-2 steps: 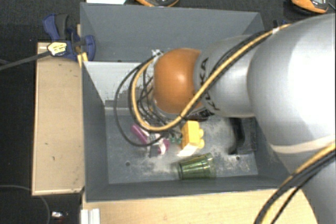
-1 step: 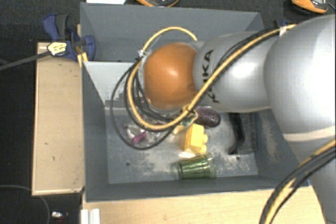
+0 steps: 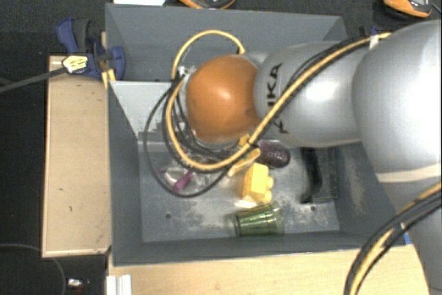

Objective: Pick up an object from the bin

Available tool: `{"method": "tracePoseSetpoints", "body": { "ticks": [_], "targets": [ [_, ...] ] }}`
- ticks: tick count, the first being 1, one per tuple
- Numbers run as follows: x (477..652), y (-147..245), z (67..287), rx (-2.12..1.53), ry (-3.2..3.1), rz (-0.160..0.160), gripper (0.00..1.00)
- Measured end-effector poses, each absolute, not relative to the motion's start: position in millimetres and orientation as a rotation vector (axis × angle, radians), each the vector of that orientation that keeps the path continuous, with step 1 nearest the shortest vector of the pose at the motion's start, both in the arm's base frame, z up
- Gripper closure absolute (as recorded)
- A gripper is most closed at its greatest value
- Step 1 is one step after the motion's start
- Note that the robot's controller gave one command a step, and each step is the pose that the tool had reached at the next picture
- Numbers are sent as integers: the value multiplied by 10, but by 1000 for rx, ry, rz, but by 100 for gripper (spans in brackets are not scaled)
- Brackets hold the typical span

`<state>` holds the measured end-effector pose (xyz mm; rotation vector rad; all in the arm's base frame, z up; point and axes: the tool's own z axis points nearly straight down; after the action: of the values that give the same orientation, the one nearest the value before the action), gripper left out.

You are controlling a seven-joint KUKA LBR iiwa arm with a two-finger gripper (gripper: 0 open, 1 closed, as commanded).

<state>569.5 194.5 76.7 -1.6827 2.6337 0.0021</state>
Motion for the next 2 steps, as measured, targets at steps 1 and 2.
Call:
{"method": "tracePoseSetpoints", "body": {
  "ticks": [1, 2],
  "targets": [
    [5682, 1943, 833, -1687, 2635, 5, 100],
    [5675, 1936, 1010, -1668, 2649, 5, 100]
  ]
}}
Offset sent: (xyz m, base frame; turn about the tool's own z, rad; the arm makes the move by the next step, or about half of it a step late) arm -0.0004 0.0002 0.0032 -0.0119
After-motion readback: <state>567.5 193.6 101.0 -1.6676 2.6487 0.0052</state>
